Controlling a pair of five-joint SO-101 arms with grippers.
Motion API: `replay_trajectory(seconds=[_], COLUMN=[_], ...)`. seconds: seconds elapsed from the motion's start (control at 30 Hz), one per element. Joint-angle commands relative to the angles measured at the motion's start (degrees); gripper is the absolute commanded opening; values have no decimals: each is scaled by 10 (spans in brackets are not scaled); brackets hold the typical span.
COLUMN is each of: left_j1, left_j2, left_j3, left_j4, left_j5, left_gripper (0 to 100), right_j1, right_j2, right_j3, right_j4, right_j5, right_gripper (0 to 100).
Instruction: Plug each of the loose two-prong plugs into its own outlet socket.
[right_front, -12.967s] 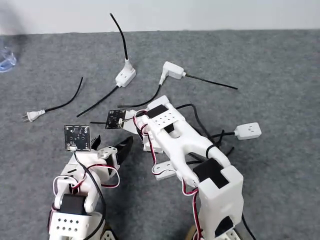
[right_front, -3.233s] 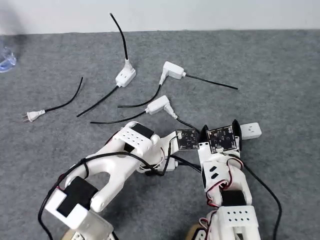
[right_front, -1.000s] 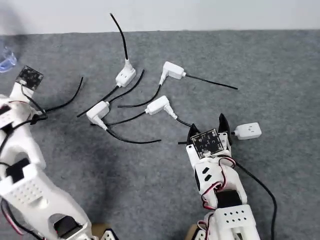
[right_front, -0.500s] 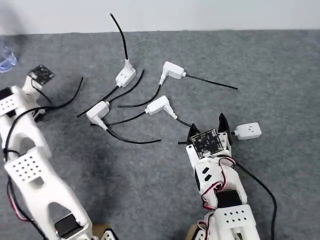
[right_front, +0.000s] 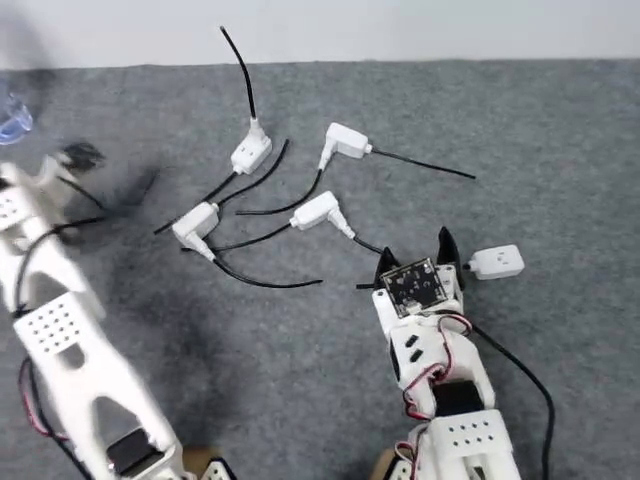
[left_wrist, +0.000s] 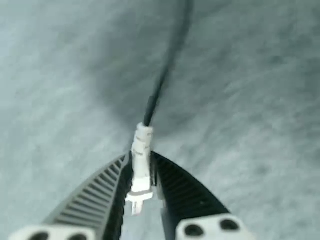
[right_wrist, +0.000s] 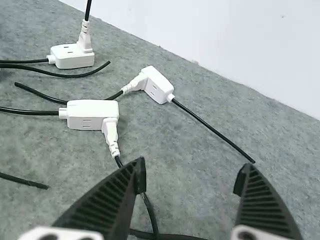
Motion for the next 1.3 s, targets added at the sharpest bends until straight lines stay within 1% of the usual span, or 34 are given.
replay_trajectory(seconds=[0.0,0.07,0.13,0.27,0.4,0.5,0.63,0.87,0.93,1.07,1.13,1.27], left_j1=[-38,-42,-42,-26,23,70,118,180,187,188,189,189], left_j2=[-85,-132,-193,-360,-551,-677,-826,-1049,-1109,-1219,-1264,-1343], left_j3=[-64,-29,39,253,495,645,807,1064,1142,1317,1399,1497], left_j4=[23,23,24,23,19,2,-25,-32,-63,-157,-192,-224], left_j5=[48,69,86,86,81,81,81,81,81,82,83,83], left_gripper=[12,12,12,12,12,12,12,12,12,12,12,13], right_j1=[-4,-4,-4,-4,-4,-3,-2,-2,-2,-3,-3,-3], right_j2=[4,4,4,4,4,4,4,4,1,-1,-1,-1], right_j3=[-8,-9,-9,-9,-9,-9,-9,-10,-10,-10,-10,-10], right_j4=[-13,-13,-13,-13,-13,-13,-13,-13,-12,-8,-8,-7], right_j5=[7,7,7,7,7,7,7,7,7,7,7,7], right_gripper=[273,273,273,273,273,273,273,273,273,273,273,273])
